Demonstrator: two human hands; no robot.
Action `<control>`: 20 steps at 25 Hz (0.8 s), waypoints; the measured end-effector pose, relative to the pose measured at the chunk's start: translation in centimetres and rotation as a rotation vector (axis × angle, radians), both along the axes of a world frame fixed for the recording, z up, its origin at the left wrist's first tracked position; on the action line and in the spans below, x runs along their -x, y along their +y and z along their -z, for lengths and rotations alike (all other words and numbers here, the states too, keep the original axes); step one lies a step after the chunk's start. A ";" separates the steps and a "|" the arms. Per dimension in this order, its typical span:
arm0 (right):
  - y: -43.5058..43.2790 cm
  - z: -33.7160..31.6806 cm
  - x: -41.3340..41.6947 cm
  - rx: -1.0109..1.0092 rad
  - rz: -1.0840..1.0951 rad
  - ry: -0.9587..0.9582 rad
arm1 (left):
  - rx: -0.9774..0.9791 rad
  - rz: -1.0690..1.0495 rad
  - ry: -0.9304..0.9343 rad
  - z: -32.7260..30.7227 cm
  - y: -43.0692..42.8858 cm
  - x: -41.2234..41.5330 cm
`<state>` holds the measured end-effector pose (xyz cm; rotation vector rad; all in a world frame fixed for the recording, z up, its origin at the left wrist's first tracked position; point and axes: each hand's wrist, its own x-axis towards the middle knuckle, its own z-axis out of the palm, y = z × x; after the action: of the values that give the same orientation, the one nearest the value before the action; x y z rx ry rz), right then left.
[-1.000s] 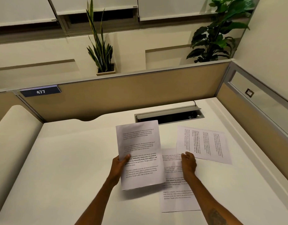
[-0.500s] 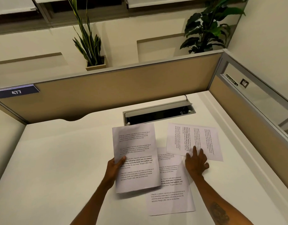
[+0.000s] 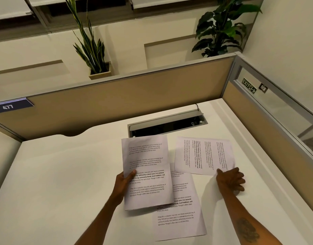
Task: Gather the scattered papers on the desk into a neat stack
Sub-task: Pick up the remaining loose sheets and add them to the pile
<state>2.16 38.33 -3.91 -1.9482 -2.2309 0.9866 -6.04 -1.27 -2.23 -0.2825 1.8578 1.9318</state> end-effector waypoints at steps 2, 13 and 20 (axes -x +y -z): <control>0.3 -0.1 0.4 0.031 0.038 0.087 | 0.000 0.004 -0.001 0.0 0.6 0.0; -1.1 0.2 0.5 0.413 0.458 0.743 | 0.015 -0.001 -0.012 0.0 1.1 -0.8; -3.2 -1.1 0.5 0.159 0.268 0.741 | 0.006 -0.007 0.027 -0.5 0.0 -1.2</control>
<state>1.66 35.12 -2.80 -1.5022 -1.4852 1.5439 -4.81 -1.24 -1.69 -0.2664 1.8826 1.9435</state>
